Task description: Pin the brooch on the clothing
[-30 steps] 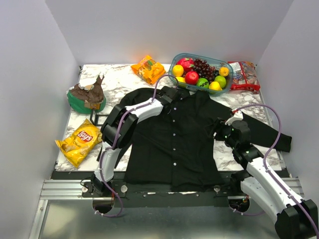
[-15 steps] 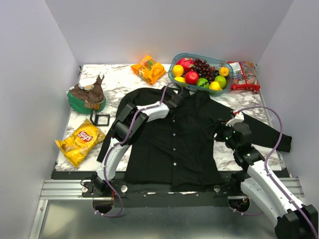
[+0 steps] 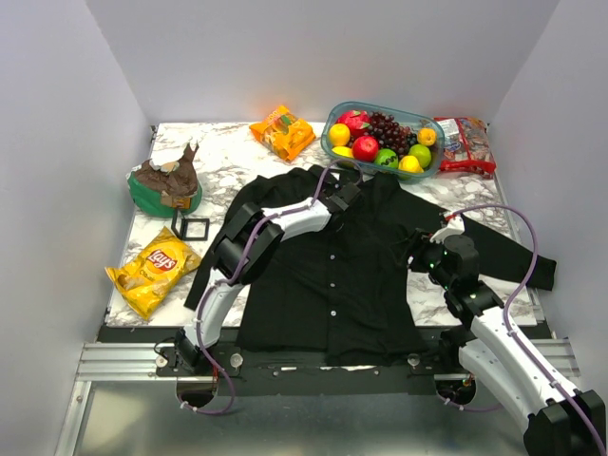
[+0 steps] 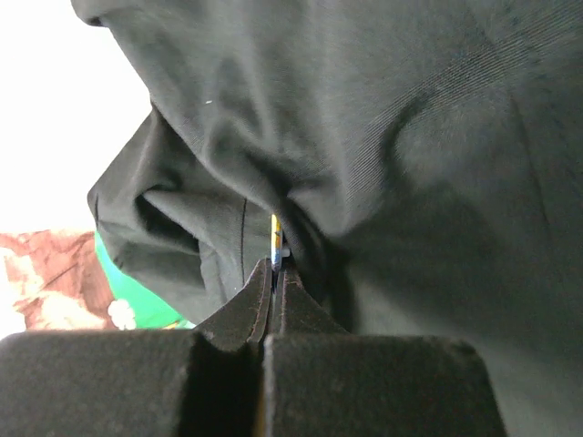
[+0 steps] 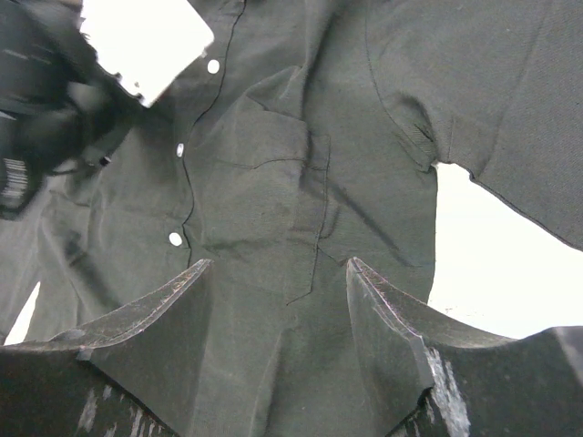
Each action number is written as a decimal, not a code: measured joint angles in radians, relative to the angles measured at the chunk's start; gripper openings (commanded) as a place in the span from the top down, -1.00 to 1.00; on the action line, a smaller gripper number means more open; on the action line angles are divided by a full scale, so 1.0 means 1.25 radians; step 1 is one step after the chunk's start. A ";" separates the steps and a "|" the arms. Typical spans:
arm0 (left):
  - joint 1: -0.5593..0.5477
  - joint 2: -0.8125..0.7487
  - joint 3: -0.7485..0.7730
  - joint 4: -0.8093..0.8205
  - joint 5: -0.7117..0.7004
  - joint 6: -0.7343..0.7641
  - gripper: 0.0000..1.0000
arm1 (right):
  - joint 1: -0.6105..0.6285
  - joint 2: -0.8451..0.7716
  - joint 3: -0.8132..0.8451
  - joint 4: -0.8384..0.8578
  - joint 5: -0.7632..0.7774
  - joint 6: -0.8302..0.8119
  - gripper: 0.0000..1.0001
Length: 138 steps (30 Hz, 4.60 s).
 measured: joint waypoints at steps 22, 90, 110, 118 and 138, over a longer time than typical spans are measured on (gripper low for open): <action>0.090 -0.225 -0.013 -0.016 0.388 -0.149 1.00 | 0.000 0.024 0.000 0.000 -0.001 0.001 -0.34; 0.378 -0.244 -0.165 0.073 1.303 -0.223 1.00 | 0.120 1.075 0.578 0.516 -0.569 -0.176 -0.18; 0.379 -0.244 -0.165 0.073 1.333 -0.211 1.00 | 0.128 1.088 0.589 0.549 -0.607 -0.139 -0.08; 0.380 -0.243 -0.165 0.070 1.340 -0.194 1.00 | 0.129 1.094 0.592 0.551 -0.629 -0.127 0.16; 0.373 -0.243 -0.165 0.048 1.346 -0.123 1.00 | 0.133 1.110 0.622 0.518 -0.665 -0.126 0.31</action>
